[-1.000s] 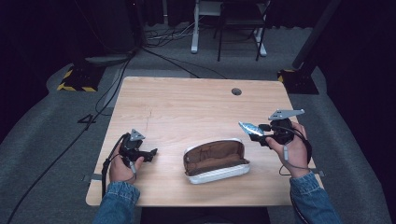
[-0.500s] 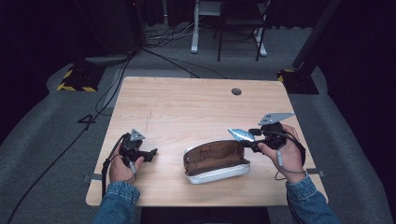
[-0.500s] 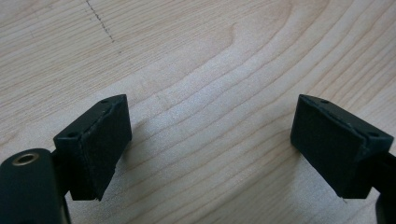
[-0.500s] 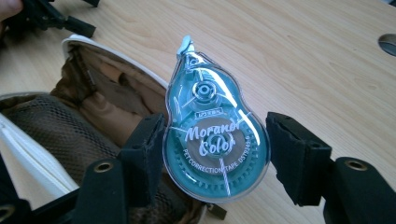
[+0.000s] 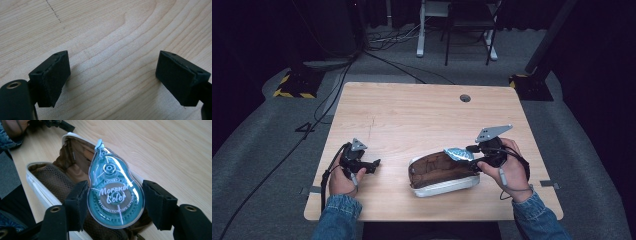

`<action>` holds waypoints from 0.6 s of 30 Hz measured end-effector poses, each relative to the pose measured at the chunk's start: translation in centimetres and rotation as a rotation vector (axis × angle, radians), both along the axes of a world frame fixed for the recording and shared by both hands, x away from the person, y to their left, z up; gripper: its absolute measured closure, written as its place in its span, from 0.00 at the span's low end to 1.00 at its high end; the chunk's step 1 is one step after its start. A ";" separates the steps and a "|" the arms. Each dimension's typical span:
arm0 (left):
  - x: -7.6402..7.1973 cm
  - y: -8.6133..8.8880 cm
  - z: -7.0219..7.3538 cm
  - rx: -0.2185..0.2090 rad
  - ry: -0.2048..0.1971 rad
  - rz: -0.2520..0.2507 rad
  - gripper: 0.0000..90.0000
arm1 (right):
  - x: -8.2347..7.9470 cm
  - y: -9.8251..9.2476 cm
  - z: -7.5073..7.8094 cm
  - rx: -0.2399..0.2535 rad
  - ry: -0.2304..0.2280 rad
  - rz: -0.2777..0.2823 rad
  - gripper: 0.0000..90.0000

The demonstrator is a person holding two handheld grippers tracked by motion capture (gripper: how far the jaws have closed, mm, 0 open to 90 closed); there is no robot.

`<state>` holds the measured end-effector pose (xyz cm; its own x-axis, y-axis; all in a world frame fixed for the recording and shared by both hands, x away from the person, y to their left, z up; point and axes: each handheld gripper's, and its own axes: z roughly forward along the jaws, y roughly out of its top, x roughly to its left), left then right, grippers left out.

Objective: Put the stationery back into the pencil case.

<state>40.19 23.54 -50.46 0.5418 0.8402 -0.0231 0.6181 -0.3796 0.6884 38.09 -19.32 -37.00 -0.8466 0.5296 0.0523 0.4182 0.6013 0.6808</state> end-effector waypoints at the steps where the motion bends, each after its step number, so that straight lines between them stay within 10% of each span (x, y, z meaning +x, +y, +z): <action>1: 0.0 0.0 0.0 0.000 0.000 0.000 0.14 | -0.1 0.2 0.0 -0.001 0.005 0.008 0.44; 18: 0.0 0.0 0.0 0.000 0.000 0.000 0.14 | -0.9 2.7 -1.2 -0.050 0.083 0.115 0.44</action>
<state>40.19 23.54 -50.46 0.5420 0.8401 -0.0230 0.6180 -0.3798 0.6883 37.15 -16.57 -38.25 -0.8959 0.4327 0.1009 0.3980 0.6807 0.6150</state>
